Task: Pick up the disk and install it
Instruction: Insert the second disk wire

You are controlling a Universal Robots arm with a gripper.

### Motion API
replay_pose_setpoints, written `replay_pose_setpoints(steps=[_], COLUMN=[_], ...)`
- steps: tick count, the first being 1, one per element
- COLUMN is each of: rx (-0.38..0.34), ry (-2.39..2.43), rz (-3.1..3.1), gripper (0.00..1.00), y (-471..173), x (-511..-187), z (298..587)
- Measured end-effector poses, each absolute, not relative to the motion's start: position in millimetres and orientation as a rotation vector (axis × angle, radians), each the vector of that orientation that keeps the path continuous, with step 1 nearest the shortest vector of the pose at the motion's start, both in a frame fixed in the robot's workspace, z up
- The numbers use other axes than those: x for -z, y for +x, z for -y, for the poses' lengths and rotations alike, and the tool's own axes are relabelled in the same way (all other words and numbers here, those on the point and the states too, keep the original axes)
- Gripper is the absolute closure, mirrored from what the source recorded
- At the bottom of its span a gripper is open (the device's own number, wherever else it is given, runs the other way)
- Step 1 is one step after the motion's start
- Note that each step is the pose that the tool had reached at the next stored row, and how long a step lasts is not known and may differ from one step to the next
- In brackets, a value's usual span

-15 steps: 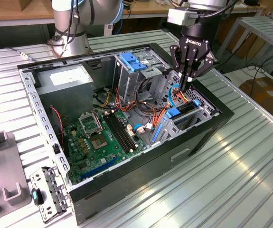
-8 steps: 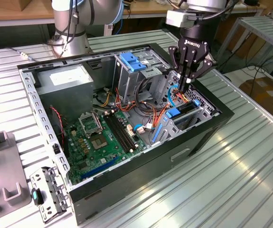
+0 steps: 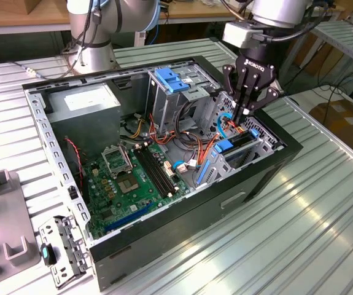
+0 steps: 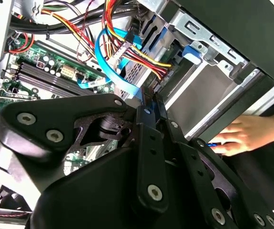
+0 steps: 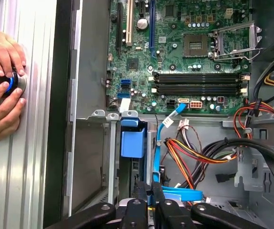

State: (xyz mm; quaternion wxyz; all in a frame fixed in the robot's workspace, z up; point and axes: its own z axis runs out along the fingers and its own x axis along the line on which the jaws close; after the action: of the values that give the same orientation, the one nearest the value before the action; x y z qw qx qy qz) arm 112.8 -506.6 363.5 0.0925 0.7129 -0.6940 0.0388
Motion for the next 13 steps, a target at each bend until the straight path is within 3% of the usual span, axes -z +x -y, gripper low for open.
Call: replay_pose_setpoints(steps=[13], rx=[-0.108], ry=[2.121], rz=[2.065], gripper=[0.84], y=[112.7], x=[-362.3], z=[509.9])
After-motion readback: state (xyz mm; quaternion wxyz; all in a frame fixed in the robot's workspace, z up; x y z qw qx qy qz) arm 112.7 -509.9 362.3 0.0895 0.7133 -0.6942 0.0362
